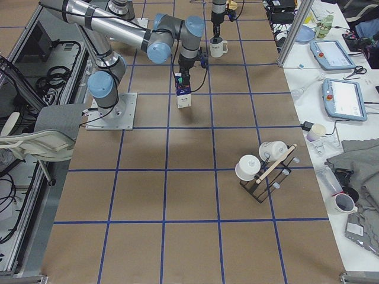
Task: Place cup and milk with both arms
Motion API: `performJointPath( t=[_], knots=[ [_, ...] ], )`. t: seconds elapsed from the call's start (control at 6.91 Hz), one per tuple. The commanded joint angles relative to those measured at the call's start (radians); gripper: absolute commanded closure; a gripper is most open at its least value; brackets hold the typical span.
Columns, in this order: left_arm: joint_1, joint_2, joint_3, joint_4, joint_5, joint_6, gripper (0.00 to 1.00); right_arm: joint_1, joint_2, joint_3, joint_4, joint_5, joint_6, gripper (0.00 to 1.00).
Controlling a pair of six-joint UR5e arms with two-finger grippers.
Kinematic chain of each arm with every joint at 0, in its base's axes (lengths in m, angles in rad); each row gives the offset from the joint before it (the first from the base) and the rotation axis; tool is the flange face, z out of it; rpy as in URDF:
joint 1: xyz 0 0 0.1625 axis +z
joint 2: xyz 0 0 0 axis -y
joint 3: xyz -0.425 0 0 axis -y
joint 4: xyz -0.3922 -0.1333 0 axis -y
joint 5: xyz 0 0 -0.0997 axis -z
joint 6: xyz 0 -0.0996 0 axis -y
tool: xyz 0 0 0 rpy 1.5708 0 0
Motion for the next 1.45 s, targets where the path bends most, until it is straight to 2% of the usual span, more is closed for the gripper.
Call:
performJointPath(
  t=[0.0, 0.14, 0.29, 0.72, 1.01, 1.3],
  knots=[
    [-0.053, -0.038, 0.0, 0.005, 0.056, -0.029, 1.0, 0.0, 0.003, 0.004, -0.001, 0.002, -0.001, 0.31],
    [-0.054, -0.044, 0.001, 0.025, 0.055, -0.03, 1.0, 0.0, 0.002, 0.004, 0.001, 0.003, -0.001, 0.49],
    [-0.054, -0.059, 0.003, 0.037, 0.053, -0.033, 1.0, 0.0, 0.002, 0.002, 0.001, 0.005, -0.001, 0.59],
    [-0.054, -0.09, 0.021, 0.079, 0.053, -0.034, 1.0, 0.0, 0.0, -0.021, 0.01, 0.002, 0.012, 0.59],
    [-0.054, -0.093, 0.03, 0.079, 0.048, -0.031, 0.01, 0.003, 0.038, -0.131, 0.045, 0.003, 0.038, 0.58],
    [-0.04, -0.02, 0.024, 0.06, 0.065, -0.013, 0.0, 0.01, 0.155, -0.279, 0.068, 0.005, 0.107, 0.57]
  ],
)
